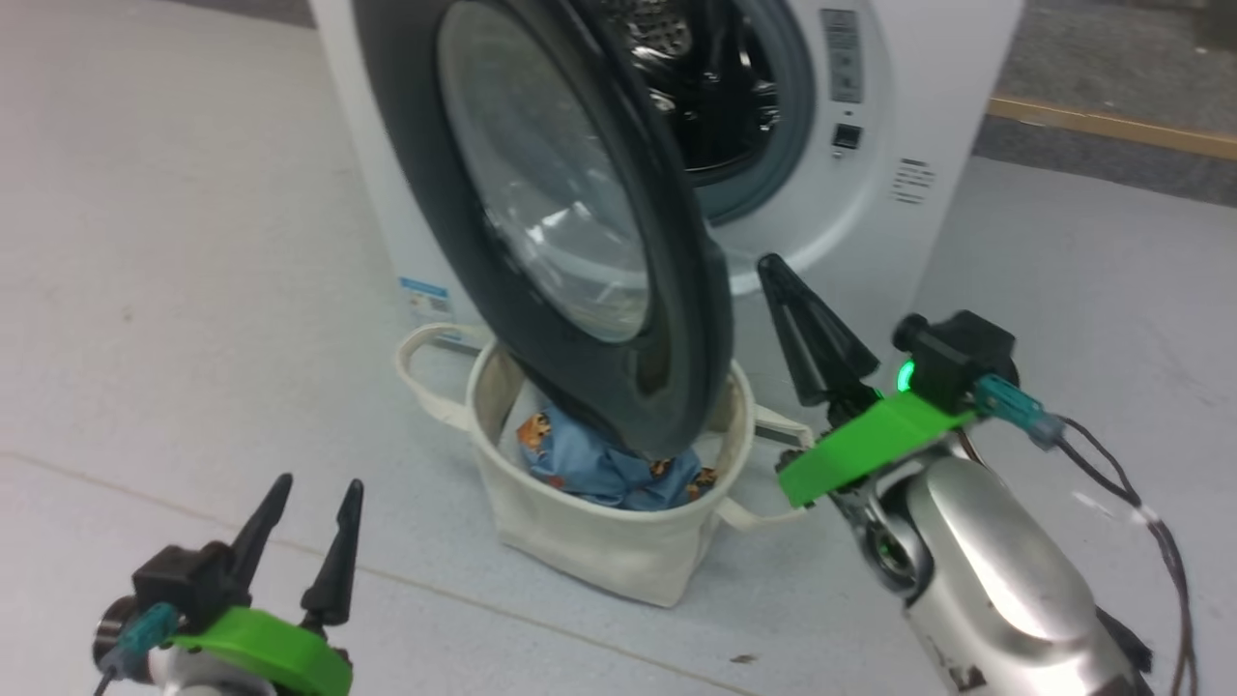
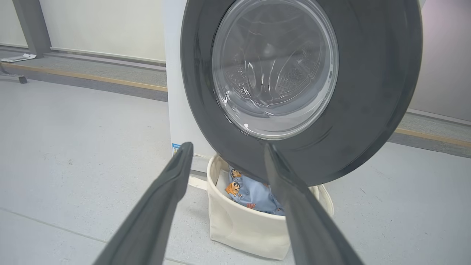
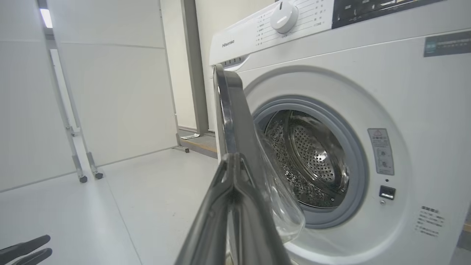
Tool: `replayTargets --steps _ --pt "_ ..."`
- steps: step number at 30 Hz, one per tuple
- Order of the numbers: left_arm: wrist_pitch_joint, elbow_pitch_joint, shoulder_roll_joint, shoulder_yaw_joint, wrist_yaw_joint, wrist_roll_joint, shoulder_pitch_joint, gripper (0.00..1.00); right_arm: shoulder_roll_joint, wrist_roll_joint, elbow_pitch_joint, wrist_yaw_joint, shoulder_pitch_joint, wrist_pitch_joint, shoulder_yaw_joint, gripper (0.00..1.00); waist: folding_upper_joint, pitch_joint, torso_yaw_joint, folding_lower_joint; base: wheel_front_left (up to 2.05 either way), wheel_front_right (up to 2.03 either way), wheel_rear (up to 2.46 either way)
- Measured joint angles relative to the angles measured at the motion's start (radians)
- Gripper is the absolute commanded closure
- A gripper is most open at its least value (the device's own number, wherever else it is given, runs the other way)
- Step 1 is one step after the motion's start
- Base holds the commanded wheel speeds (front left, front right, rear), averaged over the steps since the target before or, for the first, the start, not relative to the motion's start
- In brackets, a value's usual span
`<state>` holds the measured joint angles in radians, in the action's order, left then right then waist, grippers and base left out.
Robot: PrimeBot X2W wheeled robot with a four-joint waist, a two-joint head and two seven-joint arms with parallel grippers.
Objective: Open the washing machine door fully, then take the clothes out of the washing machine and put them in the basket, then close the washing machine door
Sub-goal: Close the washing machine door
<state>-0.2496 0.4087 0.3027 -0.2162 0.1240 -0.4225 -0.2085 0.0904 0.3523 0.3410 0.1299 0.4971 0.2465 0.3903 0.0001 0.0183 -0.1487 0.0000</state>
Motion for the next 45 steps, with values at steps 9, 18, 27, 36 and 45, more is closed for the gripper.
replayTargets --steps 9,18,27,36,45 --pt "0.000 0.025 -0.022 -0.045 0.001 0.007 -0.042 0.00 -0.020 0.063 0.123 0.000 0.080 -0.008 0.120 1.00 0.0000 -0.004 -0.106 0.0000 0.00 0.00 0.00" --pt "0.000 0.035 -0.033 -0.060 0.001 0.007 -0.067 0.00 -0.022 0.240 0.336 0.000 0.129 0.000 0.215 1.00 0.0000 -0.039 -0.127 0.0001 0.00 0.00 0.00" --pt "0.000 0.034 -0.050 -0.062 0.001 0.007 -0.101 0.00 -0.026 0.331 0.440 0.001 0.192 0.003 0.169 1.00 0.0000 -0.083 -0.112 0.0001 0.00 0.00 0.00" --pt "0.000 0.032 -0.064 -0.067 0.001 0.007 -0.115 0.00 -0.027 0.350 0.496 0.001 0.228 0.003 0.049 1.00 0.0000 -0.132 -0.092 0.0000 0.00 0.00 0.00" --pt "0.000 0.016 -0.090 -0.072 0.001 0.007 -0.171 0.00 -0.027 0.265 0.596 0.001 0.380 0.003 -0.113 1.00 0.0000 -0.223 -0.082 0.0001 0.00 0.00 0.00"
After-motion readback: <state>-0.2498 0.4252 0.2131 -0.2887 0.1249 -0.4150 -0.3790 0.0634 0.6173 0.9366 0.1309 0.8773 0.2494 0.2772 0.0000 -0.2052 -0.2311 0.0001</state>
